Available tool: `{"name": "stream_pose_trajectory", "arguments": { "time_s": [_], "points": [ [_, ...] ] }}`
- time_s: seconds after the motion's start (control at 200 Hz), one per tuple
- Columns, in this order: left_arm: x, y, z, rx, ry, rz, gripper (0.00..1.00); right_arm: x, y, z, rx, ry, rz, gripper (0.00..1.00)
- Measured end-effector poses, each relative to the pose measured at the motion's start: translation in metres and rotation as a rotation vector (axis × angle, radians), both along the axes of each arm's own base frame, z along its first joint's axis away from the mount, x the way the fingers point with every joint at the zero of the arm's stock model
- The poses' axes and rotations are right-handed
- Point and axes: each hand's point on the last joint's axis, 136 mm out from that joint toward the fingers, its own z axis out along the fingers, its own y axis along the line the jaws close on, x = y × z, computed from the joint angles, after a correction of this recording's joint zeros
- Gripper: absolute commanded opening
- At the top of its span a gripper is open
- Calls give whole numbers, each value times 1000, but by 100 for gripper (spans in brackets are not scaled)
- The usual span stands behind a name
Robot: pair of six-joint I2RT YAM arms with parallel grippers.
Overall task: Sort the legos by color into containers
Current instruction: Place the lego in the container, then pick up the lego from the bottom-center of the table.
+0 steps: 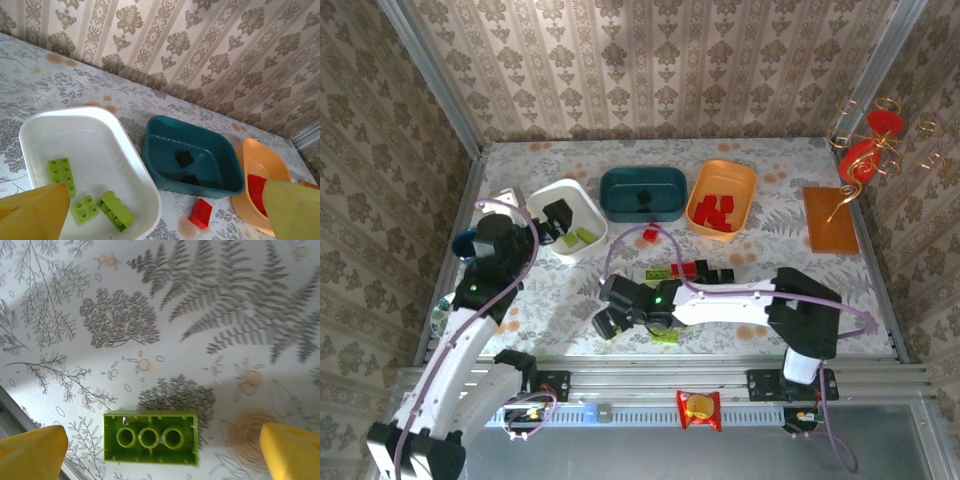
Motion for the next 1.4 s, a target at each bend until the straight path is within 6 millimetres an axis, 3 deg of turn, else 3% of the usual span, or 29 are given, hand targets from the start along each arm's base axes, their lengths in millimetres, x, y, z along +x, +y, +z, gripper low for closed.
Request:
{"name": "stream_pose_trajectory", "arguments": {
  "time_s": [0.22, 0.38, 0.505, 0.72, 0.93, 1.075, 1.21, 1.4],
  "points": [
    [-17, 5, -11, 6, 19, -2, 100, -9, 12, -25, -87, -1, 29, 99],
    [-19, 5, -26, 19, 58, -2, 100, -9, 5, -40, -158, -11, 16, 90],
    [-20, 5, -31, 22, 73, -6, 100, -6, 2, -41, -173, -27, 4, 80],
    [-21, 4, -41, 27, 94, -10, 100, -6, 1, -47, -192, -28, 13, 82],
    [-22, 4, -48, 31, 114, -17, 100, -5, 3, -50, -194, -29, 25, 57],
    [-23, 4, -52, 34, 124, -18, 100, -2, -5, -48, -167, -31, 15, 49],
    [-25, 4, -57, 35, 129, -17, 100, 18, -22, -33, -139, -40, -25, 48],
    [-27, 5, -63, 34, 137, -16, 100, 80, -9, 33, 47, -100, -98, 48]
  ]
}}
